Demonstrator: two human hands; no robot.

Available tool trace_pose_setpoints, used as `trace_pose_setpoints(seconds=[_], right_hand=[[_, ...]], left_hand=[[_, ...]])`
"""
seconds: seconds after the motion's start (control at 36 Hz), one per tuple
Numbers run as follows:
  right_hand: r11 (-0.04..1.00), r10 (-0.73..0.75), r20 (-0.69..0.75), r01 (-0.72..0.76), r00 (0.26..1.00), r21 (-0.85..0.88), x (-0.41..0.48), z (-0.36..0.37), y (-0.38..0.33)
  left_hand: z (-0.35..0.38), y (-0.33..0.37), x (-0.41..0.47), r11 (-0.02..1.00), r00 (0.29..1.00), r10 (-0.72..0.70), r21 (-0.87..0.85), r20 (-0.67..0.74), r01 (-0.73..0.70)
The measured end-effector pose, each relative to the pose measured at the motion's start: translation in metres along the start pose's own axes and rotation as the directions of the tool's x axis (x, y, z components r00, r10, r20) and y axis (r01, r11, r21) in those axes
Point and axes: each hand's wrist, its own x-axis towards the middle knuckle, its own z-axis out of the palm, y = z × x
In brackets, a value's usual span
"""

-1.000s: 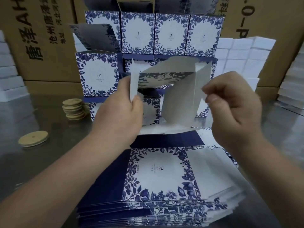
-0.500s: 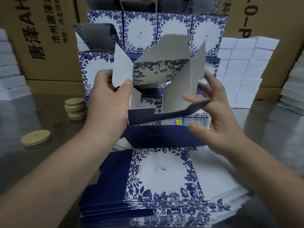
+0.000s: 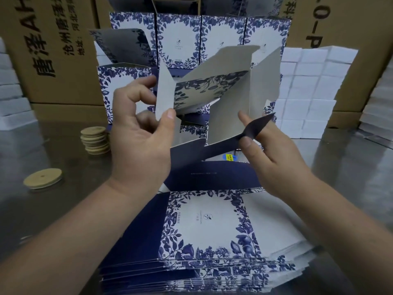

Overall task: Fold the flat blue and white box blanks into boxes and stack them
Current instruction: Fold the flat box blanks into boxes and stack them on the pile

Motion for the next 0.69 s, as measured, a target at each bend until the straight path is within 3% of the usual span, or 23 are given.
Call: trace_pose_setpoints(seconds=[0.14, 0.22, 0.31, 0.42, 0.53, 0.69], right_hand=[[1.000, 0.030, -0.060, -0.030, 0.998, -0.006, 0.002, 0.000, -0.002], [1.000, 0.015, -0.089, -0.015, 0.996, -0.002, 0.001, 0.001, -0.001], [0.999, 0.036, -0.085, -0.036, 0.996, -0.003, 0.002, 0.003, 0.002], [0.997, 0.075, -0.134, -0.075, 0.988, 0.000, 0.001, 0.005, 0.004], [0.998, 0.058, -0.166, -0.062, 0.984, -0.018, -0.001, 0.009, 0.001], [0.996, 0.092, -0.184, -0.094, 0.979, -0.001, -0.001, 0.009, 0.000]], left_hand=[[-0.006, -0.011, 0.002, 0.962, 0.979, 0.193, 0.185, 0.067, -0.202], [-0.007, -0.015, 0.009, 0.980, 0.992, 0.083, 0.172, 0.097, -0.099], [-0.010, -0.014, 0.001, 0.929, 0.978, 0.145, 0.320, 0.146, -0.186], [-0.015, -0.009, -0.001, 0.941, 0.977, 0.091, 0.305, 0.191, -0.148], [-0.014, -0.007, -0.001, 0.895, 0.961, 0.061, 0.412, 0.271, -0.173], [-0.008, -0.016, -0.006, 0.949, 0.950, -0.002, 0.301, 0.312, -0.097]])
